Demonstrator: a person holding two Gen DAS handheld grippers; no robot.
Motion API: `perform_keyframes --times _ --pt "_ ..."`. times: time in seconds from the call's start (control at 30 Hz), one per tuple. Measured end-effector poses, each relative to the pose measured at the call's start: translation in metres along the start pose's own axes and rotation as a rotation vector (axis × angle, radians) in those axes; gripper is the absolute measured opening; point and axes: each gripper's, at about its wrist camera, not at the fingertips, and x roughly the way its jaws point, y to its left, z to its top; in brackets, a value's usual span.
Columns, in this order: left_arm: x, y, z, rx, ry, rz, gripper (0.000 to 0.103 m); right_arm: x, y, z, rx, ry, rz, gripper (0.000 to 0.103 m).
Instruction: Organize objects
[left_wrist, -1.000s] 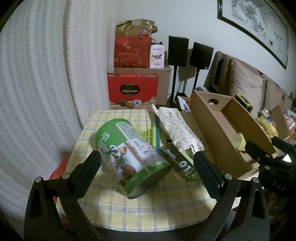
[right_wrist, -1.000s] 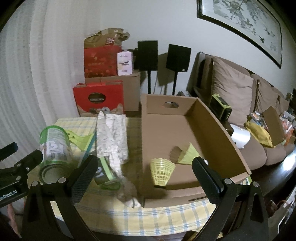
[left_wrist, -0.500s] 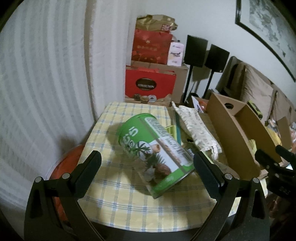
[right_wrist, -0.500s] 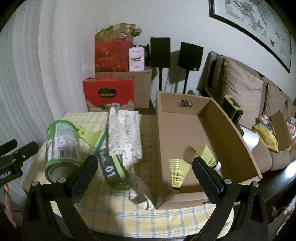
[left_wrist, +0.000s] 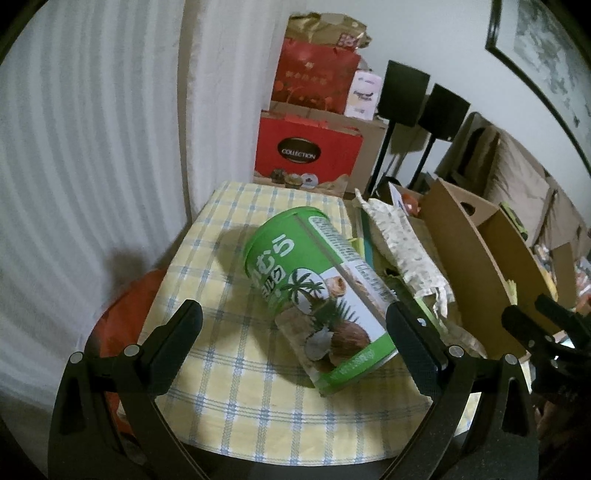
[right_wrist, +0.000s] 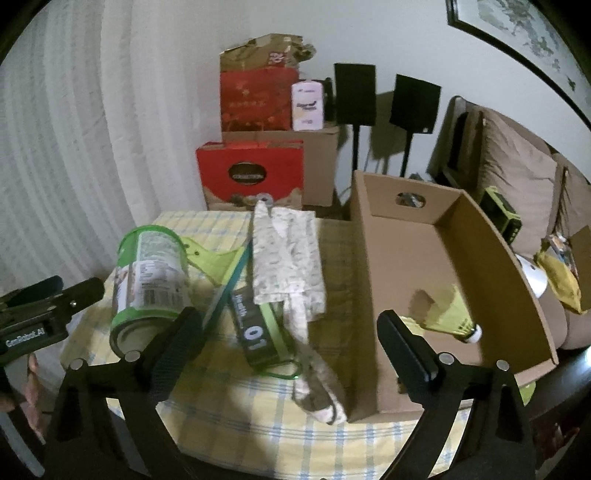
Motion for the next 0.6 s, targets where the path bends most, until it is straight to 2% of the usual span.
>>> perform_keyframes --times 0.1,0.27,0.6 --pt "0.005 0.006 0.001 -0.019 0.011 -0.014 0.098 0.006 0.005 0.003 -0.003 0.011 0.036 0.092" --pt "0.015 0.016 0.002 -0.064 0.038 -0.055 0.098 0.011 0.021 0.007 -0.032 0.011 0.151 0.091" --pt "0.033 0.026 0.012 -0.128 0.077 -0.122 0.098 0.025 0.053 0.003 -0.120 0.009 0.248 0.092"
